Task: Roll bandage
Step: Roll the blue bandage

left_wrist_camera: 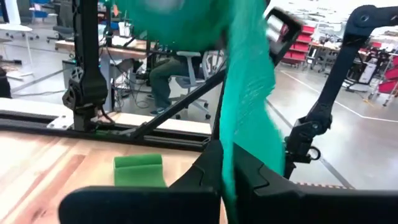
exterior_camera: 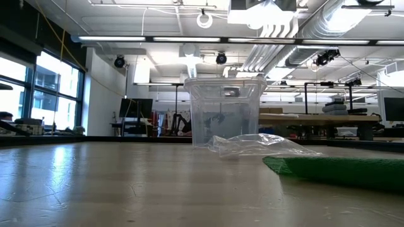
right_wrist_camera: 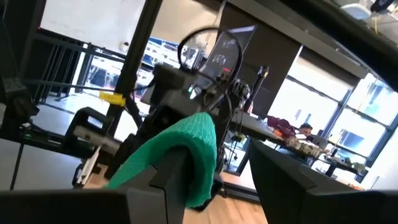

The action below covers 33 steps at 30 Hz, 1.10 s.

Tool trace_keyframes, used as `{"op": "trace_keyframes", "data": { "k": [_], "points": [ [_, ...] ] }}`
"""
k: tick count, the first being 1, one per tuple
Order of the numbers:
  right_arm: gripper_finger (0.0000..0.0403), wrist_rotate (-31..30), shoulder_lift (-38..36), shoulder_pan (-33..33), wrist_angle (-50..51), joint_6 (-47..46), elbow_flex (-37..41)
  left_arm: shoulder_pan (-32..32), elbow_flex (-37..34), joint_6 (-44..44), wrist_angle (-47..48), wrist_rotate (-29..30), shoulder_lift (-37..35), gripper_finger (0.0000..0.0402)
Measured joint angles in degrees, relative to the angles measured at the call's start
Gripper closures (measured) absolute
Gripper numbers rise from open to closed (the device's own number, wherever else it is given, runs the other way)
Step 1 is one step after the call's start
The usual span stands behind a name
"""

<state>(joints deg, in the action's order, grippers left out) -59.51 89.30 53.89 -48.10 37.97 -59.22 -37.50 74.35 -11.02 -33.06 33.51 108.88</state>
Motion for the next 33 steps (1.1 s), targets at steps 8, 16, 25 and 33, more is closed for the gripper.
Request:
{"op": "trace_keyframes", "data": {
  "k": [8, 16, 25, 33],
  "points": [
    [0.0249, -0.5, 0.0, 0.8, -2.5, 2.8, 0.0, 0.0, 0.0, -4.4, -2.9, -3.3, 4.3, 0.0401],
    [0.0273, -0.6, 0.0, 1.2, -0.1, 1.5, 0.0, -0.2, 0.0, -1.3, -4.0, -3.0, 3.9, 0.0401],
    [0.0386, -0.5, 0.0, 1.3, 3.2, 1.0, 0.0, -0.2, 0.0, 0.7, -3.2, -2.4, 2.6, 0.0401],
    [0.0397, 3.4, 0.0, 3.3, -2.7, 11.9, 0.0, -0.2, 0.0, -5.3, 4.9, -3.2, 2.5, 0.0401]
  ]
}}
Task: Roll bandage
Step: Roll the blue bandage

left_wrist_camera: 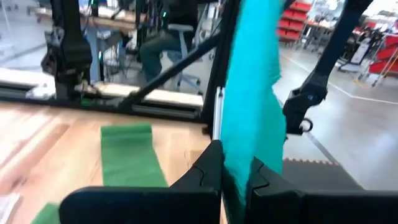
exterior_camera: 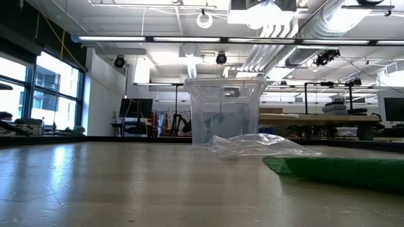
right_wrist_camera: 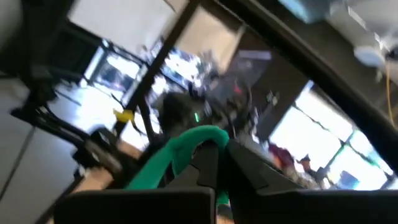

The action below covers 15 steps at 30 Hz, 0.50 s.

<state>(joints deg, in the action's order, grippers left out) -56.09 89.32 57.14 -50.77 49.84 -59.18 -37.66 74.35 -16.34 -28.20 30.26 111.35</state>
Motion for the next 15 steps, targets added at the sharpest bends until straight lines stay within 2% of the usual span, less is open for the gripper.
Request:
{"op": "trace_keyframes", "data": {
  "k": [5, 10, 15],
  "points": [
    [0.0400, 4.2, 0.1, 2.4, -7.3, 8.0, 0.0, 0.0, 0.2, -1.1, -1.2, 0.6, 1.1, 0.0401],
    [0.0401, 5.6, 0.1, 3.1, -7.6, 7.4, 0.1, 0.1, 0.1, 3.5, -10.2, 1.3, 3.4, 0.0401],
    [0.0402, 7.3, 0.1, 3.1, -7.3, 7.3, 0.0, 0.6, 0.0, 6.3, -16.0, -3.2, 4.2, 0.0401]
  ]
}}
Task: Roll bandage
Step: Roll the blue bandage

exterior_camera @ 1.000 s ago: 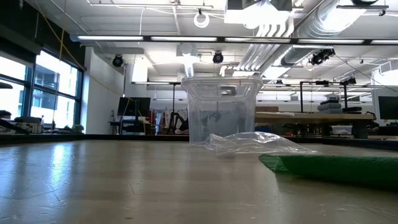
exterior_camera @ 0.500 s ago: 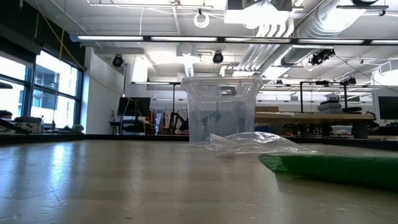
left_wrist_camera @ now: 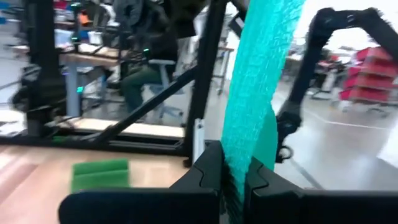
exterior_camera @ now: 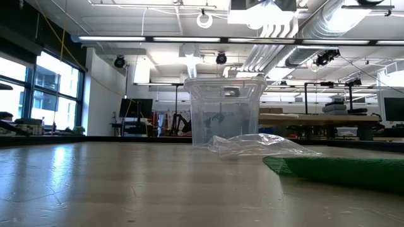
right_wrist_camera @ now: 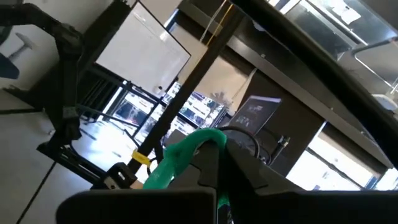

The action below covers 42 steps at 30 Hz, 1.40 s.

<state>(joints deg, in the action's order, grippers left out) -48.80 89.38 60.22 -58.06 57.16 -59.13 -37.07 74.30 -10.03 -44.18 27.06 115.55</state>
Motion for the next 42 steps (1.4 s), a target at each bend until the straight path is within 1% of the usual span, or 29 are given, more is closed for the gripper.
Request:
{"op": "trace_keyframes", "data": {
  "k": [5, 9, 12, 15, 17, 19, 23, 25, 29, 31, 33, 35, 39, 40, 42],
  "points": [
    [0.0402, 0.4, -0.1, -1.4, 0.9, 1.0, -0.1, 0.4, 1.1, 0.5, -4.5, -2.6, 0.0, 0.0401],
    [0.0402, 0.5, -0.1, -3.0, 3.4, -0.1, -0.1, 0.4, 4.5, 4.2, -4.4, -2.8, 0.1, 0.0401],
    [0.0402, 2.1, -0.1, -3.5, 4.1, -0.7, -0.2, 0.9, 6.0, 6.4, -1.2, -2.8, 0.1, 0.0401],
    [0.0403, 5.8, -0.1, -3.6, 4.1, -0.8, -0.2, 1.9, 6.2, 7.2, 2.6, -0.3, 0.1, 0.0401],
    [0.0403, 7.5, -0.1, -3.6, 4.5, -2.3, -0.1, 2.7, 6.3, 7.3, 4.8, 1.5, 0.1, 0.0401],
    [0.0403, 8.8, -0.1, -3.6, 6.0, -4.7, -0.1, 3.6, 6.3, 8.1, 5.1, 2.1, 0.1, 0.0401],
    [0.0403, 10.2, -0.1, -3.6, 9.7, -8.8, -0.1, 4.7, 6.3, 14.6, 3.7, 2.3, 0.0, 0.0401],
    [0.0403, 10.3, -0.1, -3.4, 10.6, -10.4, -0.1, 4.8, 6.3, 19.6, 3.8, 4.7, 0.0, 0.0401],
    [0.0403, 11.1, -0.1, -2.7, 12.2, -12.4, -0.1, 3.7, 6.3, 30.2, 2.8, 14.0, 0.0, 0.0398],
    [0.0403, 11.5, -0.1, -2.4, 12.9, -14.0, -0.1, 3.0, 6.3, 36.8, 1.0, 17.3, 0.0, 0.0387],
    [0.0403, 12.0, -0.1, -2.3, 13.3, -15.3, -0.1, 2.3, 6.3, 43.2, -1.0, 18.1, 0.0, 0.0369],
    [0.0403, 12.6, 0.1, -2.3, 13.7, -16.5, -0.1, 1.7, 6.3, 46.5, -2.7, 18.3, 0.0, 0.0344],
    [0.0403, 12.8, 0.3, -2.7, 14.6, -18.1, -0.1, 1.7, 6.3, 46.7, -2.1, 18.2, 0.0, 0.0283],
    [0.0403, 12.8, 0.3, -2.8, 14.5, -18.4, -0.1, 1.7, 6.3, 45.2, -1.5, 17.7, -0.1, 0.0268],
    [0.0403, 11.4, 0.3, -3.2, 14.7, -18.8, -0.1, 1.9, 6.3, 39.2, 2.0, 15.3, -0.2, 0.0242]
  ]
}}
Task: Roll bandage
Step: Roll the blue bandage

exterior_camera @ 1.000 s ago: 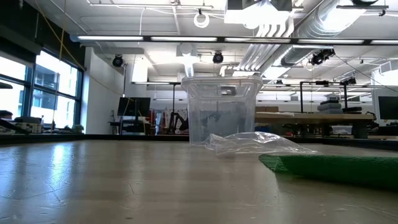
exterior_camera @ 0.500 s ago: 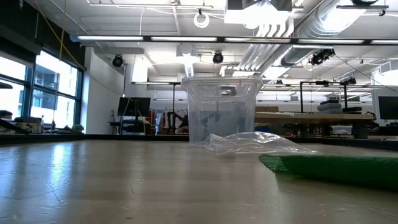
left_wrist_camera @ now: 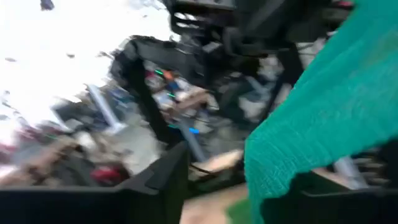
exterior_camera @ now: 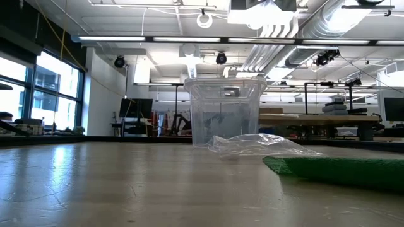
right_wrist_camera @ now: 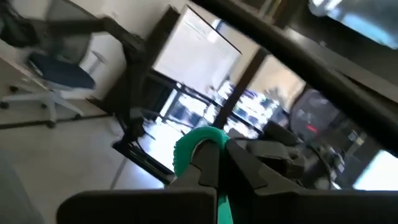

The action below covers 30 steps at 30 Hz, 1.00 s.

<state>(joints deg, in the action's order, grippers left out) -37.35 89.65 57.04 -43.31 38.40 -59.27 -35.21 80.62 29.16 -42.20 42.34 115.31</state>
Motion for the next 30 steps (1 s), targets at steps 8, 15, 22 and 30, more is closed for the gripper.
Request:
{"op": "trace_keyframes", "data": {
  "k": [8, 15, 22, 30],
  "points": [
    [0.0403, -9.4, 0.0, -1.1, 7.5, -11.8, 0.0, -2.7, 0.0, -19.2, 23.2, 0.6, 0.0, 0.0212],
    [0.0403, -12.7, 3.8, -3.8, 11.8, -25.9, 0.1, -5.5, -0.2, -27.3, 31.4, 3.1, 0.0, 0.0212],
    [0.0403, -20.6, 8.0, -4.8, 0.1, -18.6, 0.1, -4.3, -0.3, -34.8, 28.5, -0.7, 0.0, 0.0173],
    [0.0403, -26.6, 7.9, -0.7, -11.0, -3.2, 0.1, -4.0, -0.2, -36.5, 34.3, -0.3, -1.4, 0.0145]
  ]
}}
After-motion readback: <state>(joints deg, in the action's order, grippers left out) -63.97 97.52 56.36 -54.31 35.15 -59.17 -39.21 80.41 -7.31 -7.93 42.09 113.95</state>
